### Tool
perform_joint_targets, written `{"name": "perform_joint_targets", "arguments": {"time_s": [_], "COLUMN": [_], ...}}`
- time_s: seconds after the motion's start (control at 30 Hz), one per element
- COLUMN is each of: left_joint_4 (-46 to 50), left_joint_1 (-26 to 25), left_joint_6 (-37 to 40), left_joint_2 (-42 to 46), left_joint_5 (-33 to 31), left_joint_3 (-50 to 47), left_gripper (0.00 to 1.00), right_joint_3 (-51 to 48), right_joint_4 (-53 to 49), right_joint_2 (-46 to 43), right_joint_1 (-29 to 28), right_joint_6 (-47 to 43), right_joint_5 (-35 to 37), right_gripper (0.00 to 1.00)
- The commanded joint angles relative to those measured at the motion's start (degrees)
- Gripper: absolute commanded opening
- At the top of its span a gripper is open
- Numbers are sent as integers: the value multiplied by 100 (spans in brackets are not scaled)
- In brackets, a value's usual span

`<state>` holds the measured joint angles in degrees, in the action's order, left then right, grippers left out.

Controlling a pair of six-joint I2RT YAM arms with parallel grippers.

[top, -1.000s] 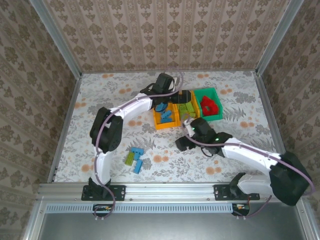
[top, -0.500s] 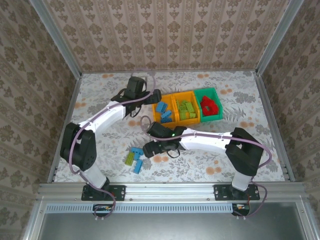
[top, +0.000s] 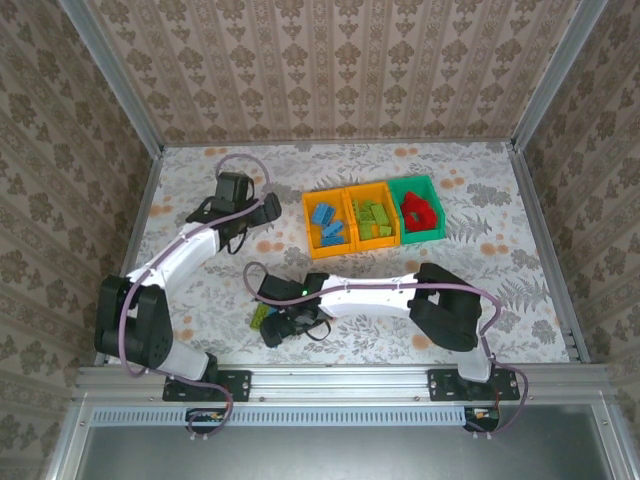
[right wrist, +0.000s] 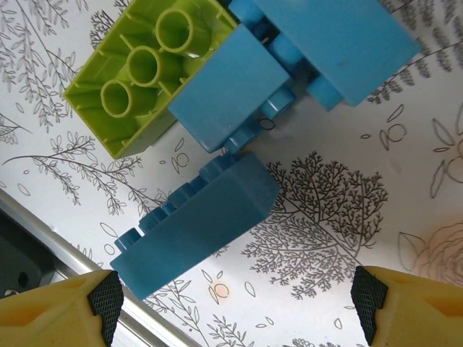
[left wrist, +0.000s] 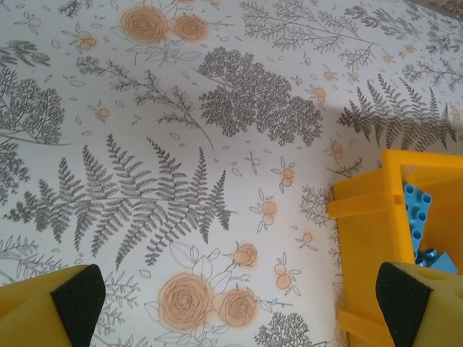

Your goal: Sort the legos into containers by color

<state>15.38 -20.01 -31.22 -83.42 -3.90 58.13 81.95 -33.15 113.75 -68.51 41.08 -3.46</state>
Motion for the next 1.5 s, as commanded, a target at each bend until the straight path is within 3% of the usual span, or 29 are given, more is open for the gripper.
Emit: {"name": "perform_joint_targets", "arguments": {"time_s": [0.0,0.47,0.63,0.83,0.97,1.23,1.47], "left_joint_4": [276,262,293,316,365,467,622], "left_joint_1": [85,112,161,190,191,113,-179], "left_joint_6": [124,158,186,168,169,178,118], "left_joint_2": [228,548,675,761,819,1033,1118], "left_joint_5": [-129,-109,-167,-172,-155,-44,-48], "left_joint_3": [-205,-546,-652,-763,-833,-1160,-1453], "left_gripper": [100,100,100,100,100,100,100], "right_joint_3": [295,987,764,421,-12,-755,-48], "right_joint_4": [-293,-802,-830,-778,-690,-225,-124], "right_joint_2": [166,994,956,656,151,-1168,-1014], "right_joint_1": [-72,18,107,222,376,1396,2560], "right_joint_6": [263,354,353,250,166,-227,-875], "right_joint_5": [-29,14,101,230,346,404,376], "right_gripper": [85,82,68,35,28,26,26]}}
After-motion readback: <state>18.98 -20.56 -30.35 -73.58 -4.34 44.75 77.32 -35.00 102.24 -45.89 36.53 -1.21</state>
